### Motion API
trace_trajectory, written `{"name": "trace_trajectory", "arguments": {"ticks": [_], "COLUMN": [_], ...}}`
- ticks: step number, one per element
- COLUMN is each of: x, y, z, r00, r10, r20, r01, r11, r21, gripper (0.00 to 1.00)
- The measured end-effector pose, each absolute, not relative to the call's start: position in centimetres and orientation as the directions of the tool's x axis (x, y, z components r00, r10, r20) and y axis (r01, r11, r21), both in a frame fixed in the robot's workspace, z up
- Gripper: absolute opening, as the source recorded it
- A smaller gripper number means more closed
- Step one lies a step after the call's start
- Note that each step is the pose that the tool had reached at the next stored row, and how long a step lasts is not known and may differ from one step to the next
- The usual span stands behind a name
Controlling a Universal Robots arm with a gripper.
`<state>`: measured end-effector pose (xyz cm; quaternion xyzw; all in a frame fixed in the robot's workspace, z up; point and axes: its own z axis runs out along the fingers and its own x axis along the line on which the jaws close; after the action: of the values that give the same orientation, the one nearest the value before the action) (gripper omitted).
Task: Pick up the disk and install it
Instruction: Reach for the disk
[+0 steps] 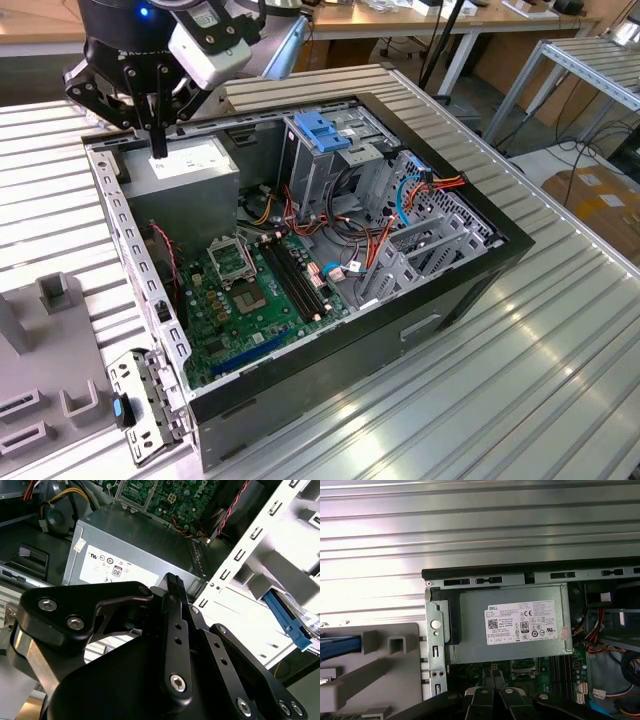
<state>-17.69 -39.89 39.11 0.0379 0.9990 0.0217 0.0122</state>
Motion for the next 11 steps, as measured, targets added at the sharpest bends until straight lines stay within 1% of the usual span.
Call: {"name": "trace_trajectory", "arguments": {"ticks": [11], "x": [-18.20], "y": [-39.89], "z": [39.11], "r00": [-0.997], "r10": [0.076], "r20": [-0.022], "r01": [0.075], "r11": [0.996], "r21": [0.044], "gripper": [0.11]}}
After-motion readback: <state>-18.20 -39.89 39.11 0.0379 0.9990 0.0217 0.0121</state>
